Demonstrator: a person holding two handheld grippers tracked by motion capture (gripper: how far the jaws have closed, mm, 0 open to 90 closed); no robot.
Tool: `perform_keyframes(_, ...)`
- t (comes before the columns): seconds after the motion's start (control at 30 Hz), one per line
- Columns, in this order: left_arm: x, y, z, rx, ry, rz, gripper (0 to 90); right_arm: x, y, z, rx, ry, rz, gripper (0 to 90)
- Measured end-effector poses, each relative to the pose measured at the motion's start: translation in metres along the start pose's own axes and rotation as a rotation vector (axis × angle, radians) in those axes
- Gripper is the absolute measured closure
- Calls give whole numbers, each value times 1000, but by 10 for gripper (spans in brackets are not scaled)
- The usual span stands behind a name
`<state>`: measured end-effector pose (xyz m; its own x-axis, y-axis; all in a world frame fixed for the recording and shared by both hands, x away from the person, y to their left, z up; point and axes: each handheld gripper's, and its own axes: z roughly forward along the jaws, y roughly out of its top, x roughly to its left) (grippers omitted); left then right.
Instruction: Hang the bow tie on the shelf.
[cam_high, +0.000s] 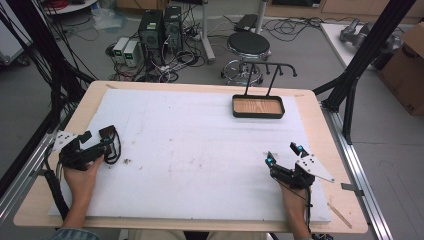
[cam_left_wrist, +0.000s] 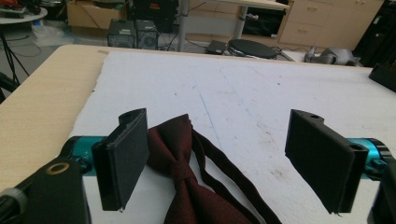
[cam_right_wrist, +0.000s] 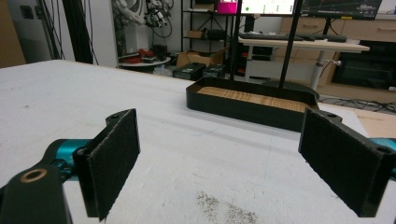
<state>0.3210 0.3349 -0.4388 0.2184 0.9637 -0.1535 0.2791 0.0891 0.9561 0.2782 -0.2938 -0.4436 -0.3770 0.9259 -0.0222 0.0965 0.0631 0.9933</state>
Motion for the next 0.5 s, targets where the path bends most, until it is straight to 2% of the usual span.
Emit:
perform_keyframes(0.33, -2, 0, 9, 47, 12, -9, 229, 1, 0, 0, 8, 2, -1, 118)
perform_keyframes(0.4, -2, 1, 12, 70, 19, -22, 235, 1, 0, 0, 10, 2, 2, 118)
perform_keyframes(0.43, -2, 1, 12, 70, 19, -22, 236, 1, 0, 0, 10, 2, 2, 118)
perform_keyframes(0.5, -4, 1, 16, 100, 30, -13, 239, 0, 0, 0, 9, 2, -2, 118)
